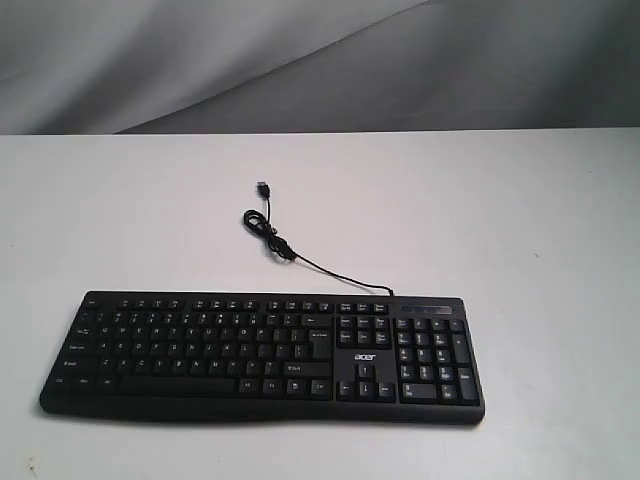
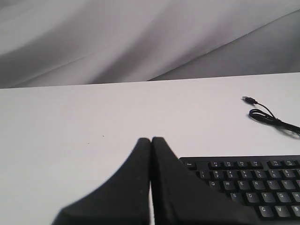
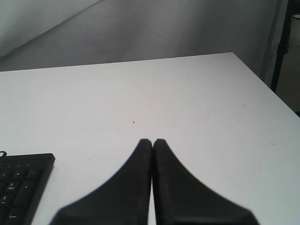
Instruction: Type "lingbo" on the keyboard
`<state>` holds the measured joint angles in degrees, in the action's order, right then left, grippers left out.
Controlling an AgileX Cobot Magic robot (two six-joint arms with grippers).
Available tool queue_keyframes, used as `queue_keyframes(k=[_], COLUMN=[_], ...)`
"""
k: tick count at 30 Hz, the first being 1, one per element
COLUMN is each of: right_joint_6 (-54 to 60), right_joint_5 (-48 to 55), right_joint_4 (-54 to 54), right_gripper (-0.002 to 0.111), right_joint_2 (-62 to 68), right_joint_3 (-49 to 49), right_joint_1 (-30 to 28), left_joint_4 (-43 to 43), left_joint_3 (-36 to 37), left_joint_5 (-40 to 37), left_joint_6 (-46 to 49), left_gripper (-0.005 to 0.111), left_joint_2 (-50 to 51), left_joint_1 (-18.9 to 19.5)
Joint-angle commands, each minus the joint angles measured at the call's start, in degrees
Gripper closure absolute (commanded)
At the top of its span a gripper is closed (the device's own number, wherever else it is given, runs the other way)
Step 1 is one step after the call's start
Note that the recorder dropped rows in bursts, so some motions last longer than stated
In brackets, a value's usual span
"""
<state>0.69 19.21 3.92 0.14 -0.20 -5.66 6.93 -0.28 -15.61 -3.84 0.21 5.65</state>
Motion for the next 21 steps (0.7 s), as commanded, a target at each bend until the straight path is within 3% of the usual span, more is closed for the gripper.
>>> queue_keyframes(k=[1,15,18,21], right_joint_6=[0.15,0.15,0.15,0.47], right_joint_5=[-0.03,-0.48,-9.37,-10.99], right_joint_4=[-0.3,-0.39,-0.97,-0.27], right_gripper=[0.108,0.108,0.108,0.108], right_joint_2=[-0.14,-0.14,-0.14,-0.14], right_joint_3=[0.2,0.2,0.2,0.2], right_joint_1=[-0.22,-0.22,-0.22,-0.22], left_joint_4=[-0.21,-0.21,-0.21,-0.21], left_joint_3=[0.28,0.28,0.28,0.28], left_joint_5=[0.39,0.39,0.39,0.39], left_joint_6=[-0.12,-0.12,-0.12,-0.12], left_gripper=[0.106,0.106,0.106,0.106], left_joint_2=[-0.21,-0.21,-0.21,-0.21], left_joint_1=[0.06,0.06,0.06,0.06])
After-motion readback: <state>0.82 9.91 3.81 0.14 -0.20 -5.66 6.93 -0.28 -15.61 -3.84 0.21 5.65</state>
